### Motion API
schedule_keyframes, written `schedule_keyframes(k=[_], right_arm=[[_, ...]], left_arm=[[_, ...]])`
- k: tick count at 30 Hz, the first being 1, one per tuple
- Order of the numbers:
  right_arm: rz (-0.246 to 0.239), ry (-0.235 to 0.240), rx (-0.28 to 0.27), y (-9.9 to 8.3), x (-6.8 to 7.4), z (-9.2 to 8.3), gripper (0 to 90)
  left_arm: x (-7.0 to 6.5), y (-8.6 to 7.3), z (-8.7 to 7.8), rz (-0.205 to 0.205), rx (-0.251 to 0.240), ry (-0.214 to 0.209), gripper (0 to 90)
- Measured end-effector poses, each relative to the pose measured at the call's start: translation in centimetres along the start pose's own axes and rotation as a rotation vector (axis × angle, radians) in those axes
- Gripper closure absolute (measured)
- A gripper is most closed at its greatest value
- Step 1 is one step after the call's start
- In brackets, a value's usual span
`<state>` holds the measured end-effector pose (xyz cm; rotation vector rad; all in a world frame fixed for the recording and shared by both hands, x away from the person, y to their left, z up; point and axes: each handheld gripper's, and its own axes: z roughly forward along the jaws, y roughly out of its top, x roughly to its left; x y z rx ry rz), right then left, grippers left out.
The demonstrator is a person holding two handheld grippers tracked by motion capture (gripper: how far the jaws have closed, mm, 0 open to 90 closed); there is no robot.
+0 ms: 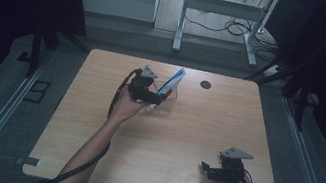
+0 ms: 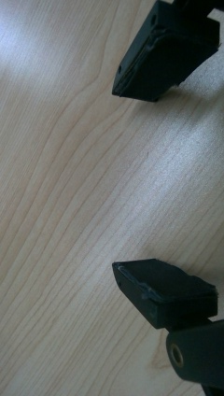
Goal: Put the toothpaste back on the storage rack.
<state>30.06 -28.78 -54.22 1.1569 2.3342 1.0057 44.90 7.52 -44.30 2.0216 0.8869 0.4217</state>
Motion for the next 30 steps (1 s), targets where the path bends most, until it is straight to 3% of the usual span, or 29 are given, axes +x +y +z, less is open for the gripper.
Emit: schedule_keyframes(k=[30], right_arm=[[0.0, -0.002, -0.001, 0.0, 0.0, 0.0, 13.2]], left_arm=[[-1.6, -1.8, -2.1, 0.068, 0.007, 0.021, 13.1]])
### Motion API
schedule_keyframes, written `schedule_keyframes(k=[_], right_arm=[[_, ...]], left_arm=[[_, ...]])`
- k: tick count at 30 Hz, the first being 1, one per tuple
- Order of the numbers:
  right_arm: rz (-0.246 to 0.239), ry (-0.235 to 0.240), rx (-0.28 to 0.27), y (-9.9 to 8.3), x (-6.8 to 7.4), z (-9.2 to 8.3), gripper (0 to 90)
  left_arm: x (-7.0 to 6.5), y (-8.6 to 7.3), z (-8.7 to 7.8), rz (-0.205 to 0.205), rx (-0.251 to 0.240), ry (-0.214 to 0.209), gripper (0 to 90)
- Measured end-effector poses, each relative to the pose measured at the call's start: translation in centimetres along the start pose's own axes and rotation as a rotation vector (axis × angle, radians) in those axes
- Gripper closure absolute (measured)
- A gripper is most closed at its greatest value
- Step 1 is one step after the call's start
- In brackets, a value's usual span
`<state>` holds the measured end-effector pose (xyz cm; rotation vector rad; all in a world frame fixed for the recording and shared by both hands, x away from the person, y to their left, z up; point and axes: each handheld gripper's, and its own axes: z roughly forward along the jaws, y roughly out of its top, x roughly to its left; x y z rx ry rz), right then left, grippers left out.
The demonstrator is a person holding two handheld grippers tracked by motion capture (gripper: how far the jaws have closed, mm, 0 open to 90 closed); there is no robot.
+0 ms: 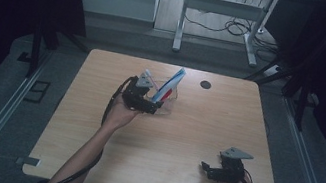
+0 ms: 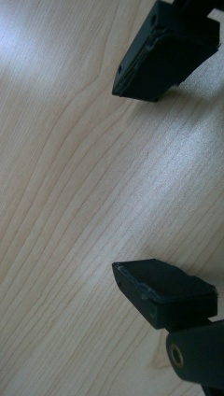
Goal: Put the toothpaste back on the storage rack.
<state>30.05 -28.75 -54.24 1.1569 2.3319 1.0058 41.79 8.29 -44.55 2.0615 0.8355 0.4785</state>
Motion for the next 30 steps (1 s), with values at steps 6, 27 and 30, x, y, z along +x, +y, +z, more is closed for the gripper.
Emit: schedule_keyframes(k=[6, 27, 30], right_arm=[[0.0, 0.0, 0.0, 0.0, 0.0, 0.0, 13.2], [0.001, -0.001, 0.001, 0.0, 0.0, 0.0, 13.2], [0.001, 0.0, 0.001, 0.0, 0.0, 0.0, 13.2]], left_arm=[[-0.3, -0.5, -0.3, 0.005, -0.001, 0.001, 13.1], [-1.3, -2.1, -1.8, -0.003, -0.014, -0.011, 13.1], [-1.4, -2.5, -1.9, -0.005, -0.011, -0.015, 13.1]])
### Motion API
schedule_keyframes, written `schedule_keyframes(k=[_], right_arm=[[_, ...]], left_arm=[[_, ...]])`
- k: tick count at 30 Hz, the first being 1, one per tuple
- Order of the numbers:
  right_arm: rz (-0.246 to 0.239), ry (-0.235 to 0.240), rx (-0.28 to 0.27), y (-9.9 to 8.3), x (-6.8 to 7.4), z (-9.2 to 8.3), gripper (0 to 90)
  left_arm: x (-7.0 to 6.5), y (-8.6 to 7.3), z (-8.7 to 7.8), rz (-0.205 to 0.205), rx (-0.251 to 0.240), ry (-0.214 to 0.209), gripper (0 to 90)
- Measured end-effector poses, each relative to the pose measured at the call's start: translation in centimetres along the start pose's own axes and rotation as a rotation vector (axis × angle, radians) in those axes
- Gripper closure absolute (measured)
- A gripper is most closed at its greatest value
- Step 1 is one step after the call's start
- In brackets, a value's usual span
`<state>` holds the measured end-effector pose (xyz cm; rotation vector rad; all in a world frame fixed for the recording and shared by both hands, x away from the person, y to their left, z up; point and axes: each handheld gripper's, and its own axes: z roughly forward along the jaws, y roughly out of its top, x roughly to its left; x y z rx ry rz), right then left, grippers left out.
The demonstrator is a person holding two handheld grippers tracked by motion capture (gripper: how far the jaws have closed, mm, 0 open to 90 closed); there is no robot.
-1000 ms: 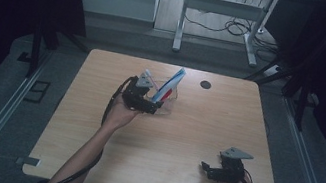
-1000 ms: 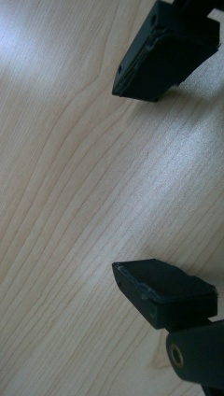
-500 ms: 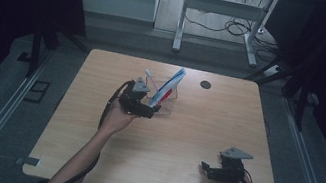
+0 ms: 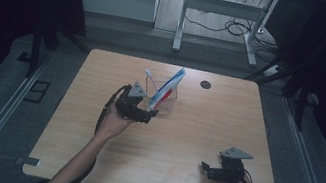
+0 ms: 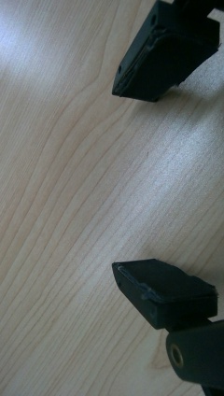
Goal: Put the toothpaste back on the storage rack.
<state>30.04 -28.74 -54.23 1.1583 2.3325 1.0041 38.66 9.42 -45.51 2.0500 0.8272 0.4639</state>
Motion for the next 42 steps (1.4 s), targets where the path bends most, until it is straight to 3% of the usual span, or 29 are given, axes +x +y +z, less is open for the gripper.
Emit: schedule_keyframes(k=[11, 25, 42], right_arm=[[0.001, 0.001, 0.001, 0.0, 0.0, 0.0, 13.2], [0.001, 0.001, -0.002, 0.0, 0.0, 0.0, 13.2], [0.003, 0.001, 0.001, 0.0, 0.0, 0.0, 13.2]], left_arm=[[-0.6, -1.6, -0.5, -0.023, -0.003, -0.008, 13.1], [-1.3, -3.0, -1.5, -0.011, -0.004, -0.006, 13.2], [-1.6, -5.4, -2.9, -0.045, -0.003, -0.009, 13.2]])
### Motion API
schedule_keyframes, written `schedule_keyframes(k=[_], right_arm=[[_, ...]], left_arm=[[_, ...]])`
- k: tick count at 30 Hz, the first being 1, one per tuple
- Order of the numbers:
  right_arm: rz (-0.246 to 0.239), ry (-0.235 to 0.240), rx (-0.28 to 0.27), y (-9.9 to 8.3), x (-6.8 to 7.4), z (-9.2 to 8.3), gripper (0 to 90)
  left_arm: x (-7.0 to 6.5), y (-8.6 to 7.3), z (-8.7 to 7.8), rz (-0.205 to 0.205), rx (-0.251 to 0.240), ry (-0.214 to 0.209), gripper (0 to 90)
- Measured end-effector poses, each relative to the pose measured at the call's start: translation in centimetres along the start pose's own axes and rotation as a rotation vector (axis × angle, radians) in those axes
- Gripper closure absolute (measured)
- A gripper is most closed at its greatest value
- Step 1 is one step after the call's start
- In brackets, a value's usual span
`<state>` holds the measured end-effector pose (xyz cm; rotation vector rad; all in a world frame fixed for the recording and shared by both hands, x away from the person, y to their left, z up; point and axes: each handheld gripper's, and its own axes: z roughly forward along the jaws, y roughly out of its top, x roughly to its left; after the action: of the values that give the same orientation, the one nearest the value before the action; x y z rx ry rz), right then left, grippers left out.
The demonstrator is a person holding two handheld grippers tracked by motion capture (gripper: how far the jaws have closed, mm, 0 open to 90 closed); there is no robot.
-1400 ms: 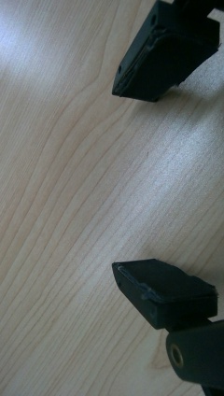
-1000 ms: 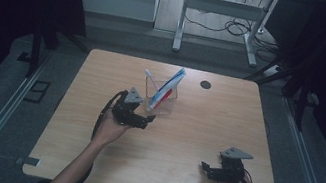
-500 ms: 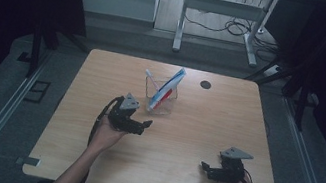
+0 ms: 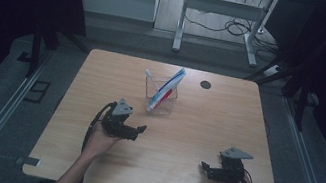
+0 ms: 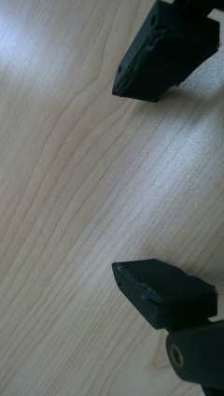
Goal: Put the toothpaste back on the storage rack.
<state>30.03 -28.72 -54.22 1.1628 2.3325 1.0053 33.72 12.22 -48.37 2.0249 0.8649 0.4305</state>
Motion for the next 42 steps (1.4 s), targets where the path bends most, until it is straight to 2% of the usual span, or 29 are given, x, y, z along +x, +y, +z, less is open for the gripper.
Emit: schedule_keyframes(k=[15, 29, 34, 42], right_arm=[[0.0, -0.001, 0.0, 0.0, 0.0, 0.0, 13.2], [-0.003, 0.0, -0.001, 0.0, 0.0, 0.0, 13.2], [-0.004, -0.001, -0.002, 0.0, 0.0, 0.0, 13.2], [-0.004, 0.0, -0.001, 0.0, 0.0, 0.0, 13.2]], left_arm=[[-0.6, -2.6, -1.2, -0.025, 0.018, 0.0, 13.2], [-1.0, -5.6, -2.3, -0.075, 0.033, 0.003, 13.2], [-1.2, -6.4, -2.2, -0.077, 0.052, 0.004, 13.2], [-1.6, -7.1, -1.9, -0.059, 0.101, 0.025, 13.2]])
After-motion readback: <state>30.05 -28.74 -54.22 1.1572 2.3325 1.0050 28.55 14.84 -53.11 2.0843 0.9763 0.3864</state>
